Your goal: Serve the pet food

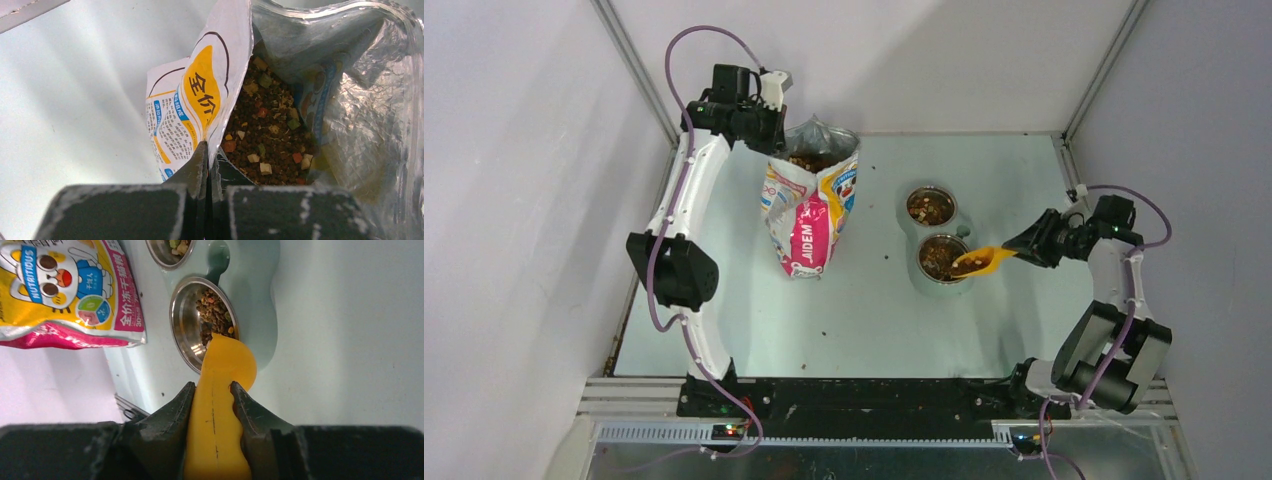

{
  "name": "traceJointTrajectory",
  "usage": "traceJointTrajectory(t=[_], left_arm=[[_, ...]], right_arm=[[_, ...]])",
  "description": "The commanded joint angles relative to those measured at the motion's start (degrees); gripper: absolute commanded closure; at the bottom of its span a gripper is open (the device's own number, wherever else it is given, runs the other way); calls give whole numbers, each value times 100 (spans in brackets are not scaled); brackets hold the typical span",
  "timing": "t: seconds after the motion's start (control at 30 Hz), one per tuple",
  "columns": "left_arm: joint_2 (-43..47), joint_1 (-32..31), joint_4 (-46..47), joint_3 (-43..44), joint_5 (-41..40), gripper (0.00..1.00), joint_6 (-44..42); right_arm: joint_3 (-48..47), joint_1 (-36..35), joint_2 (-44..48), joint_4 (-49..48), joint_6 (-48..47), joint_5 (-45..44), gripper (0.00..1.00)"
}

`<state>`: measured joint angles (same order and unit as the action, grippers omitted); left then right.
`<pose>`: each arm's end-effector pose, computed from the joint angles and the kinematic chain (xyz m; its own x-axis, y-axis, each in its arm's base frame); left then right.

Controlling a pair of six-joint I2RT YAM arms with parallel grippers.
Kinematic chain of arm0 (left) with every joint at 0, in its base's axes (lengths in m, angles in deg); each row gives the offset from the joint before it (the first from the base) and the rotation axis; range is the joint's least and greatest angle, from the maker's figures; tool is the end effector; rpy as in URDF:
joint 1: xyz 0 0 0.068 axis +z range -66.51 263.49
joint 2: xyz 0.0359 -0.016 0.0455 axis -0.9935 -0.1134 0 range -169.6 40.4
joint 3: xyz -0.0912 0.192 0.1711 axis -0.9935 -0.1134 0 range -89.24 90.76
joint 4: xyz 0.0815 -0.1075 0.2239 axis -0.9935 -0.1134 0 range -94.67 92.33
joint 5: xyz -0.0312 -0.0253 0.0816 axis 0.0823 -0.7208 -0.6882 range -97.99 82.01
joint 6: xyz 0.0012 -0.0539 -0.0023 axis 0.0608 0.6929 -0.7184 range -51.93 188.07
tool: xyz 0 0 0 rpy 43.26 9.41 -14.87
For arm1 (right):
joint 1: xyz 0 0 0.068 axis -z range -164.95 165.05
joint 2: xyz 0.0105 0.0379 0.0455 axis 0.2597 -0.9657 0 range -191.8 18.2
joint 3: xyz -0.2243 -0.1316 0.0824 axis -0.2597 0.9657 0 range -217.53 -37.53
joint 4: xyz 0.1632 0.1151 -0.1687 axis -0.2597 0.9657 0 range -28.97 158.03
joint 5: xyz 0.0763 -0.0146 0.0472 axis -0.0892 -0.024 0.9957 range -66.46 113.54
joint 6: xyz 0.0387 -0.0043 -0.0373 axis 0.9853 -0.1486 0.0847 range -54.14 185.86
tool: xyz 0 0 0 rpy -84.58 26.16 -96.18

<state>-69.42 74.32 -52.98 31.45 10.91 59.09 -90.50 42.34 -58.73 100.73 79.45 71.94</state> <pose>0.4085 -0.0777 0.3915 -0.6236 0.2503 -0.7406 0.4823 0.8687 -0.1125 0.2359 -0.0919 0.2385 -0.7719 0.5738 -0.2739 0.1964 0.6249 0.7556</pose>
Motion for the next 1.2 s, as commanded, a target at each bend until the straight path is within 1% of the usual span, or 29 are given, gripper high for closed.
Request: traceJointTrajectory(t=[0.0,0.27,0.57,0.73,0.93,1.0,1.17], left_arm=[[541,73,1004,106,239,100,93],[592,73,1003,57,272,100,117],[632,73,1009,37,325,100,169],[652,73,1011,23,320,100,172],[672,73,1007,2,321,100,167],[672,73,1006,-1,328,100,157],[645,71,1018,14,345,100,162]], right_arm=[[-487,-507,231,37,-494,-854,100],[-996,-1519,246,-3,-932,-1747,100],[-1523,-2408,63,-50,-1241,-2057,100],[-1767,-2781,-48,-6,-1346,-2126,100],[-1903,-3197,-57,188,-2028,-2501,100],[-1925,-3248,-63,250,-2260,-2693,100],[-1928,-3327,-82,300,-2485,-2902,100]])
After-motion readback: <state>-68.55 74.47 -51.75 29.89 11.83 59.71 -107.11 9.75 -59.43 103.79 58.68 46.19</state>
